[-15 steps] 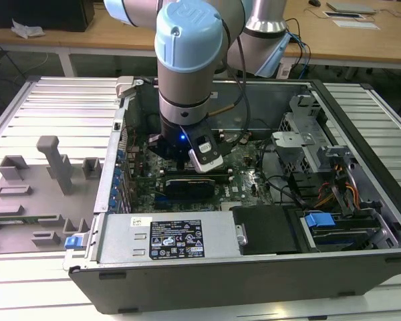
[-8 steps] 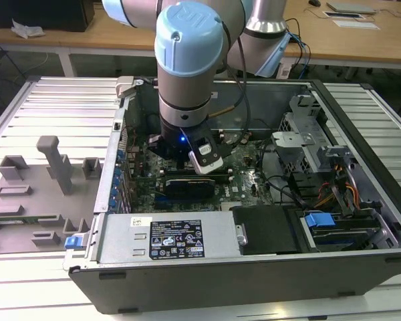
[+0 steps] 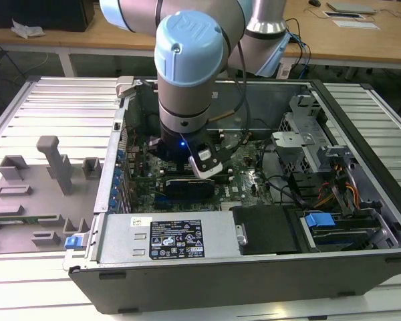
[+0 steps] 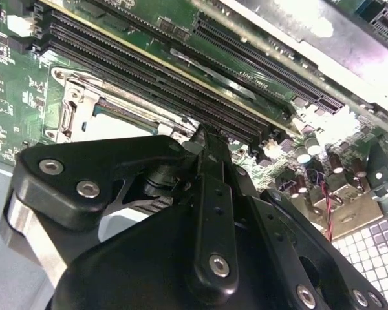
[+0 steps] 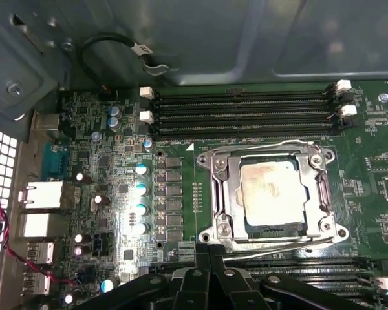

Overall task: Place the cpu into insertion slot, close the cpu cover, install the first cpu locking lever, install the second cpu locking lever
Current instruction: 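Install the second cpu locking lever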

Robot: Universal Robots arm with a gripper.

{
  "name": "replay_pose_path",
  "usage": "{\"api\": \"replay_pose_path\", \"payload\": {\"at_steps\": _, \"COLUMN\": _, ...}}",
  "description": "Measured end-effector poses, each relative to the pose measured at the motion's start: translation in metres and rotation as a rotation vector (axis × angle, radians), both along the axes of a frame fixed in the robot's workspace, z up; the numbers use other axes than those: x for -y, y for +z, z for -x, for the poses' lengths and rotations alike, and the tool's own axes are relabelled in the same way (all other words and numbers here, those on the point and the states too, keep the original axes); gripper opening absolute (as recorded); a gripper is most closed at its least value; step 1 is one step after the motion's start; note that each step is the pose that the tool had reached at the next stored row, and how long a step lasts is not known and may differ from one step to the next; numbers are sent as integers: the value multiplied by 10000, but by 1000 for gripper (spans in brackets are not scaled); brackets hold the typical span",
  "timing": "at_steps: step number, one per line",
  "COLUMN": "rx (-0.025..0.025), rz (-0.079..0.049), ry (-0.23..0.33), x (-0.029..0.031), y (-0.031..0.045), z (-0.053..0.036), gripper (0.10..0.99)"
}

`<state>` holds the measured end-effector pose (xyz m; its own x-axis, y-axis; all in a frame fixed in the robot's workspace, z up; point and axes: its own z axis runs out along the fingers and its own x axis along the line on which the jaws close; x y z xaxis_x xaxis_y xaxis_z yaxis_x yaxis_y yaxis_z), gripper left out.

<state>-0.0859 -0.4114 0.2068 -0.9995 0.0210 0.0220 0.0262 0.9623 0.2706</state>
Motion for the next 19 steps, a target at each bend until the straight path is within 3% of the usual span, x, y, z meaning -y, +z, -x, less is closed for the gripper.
{"api": "replay_pose_path", "payload": {"at_steps": 2, "rx": 2, "rz": -3, "ry": 0, "x": -53, "y": -23, "z": 1, "gripper": 106}}
{"api": "replay_pose_path", "payload": {"at_steps": 7, "rx": 2, "rz": -3, "ry": 0, "x": -89, "y": -62, "z": 6, "gripper": 106}}
{"api": "replay_pose_path", "payload": {"at_steps": 19, "rx": -1, "rz": 2, "ry": 0, "x": -120, "y": -118, "z": 51, "gripper": 106}}
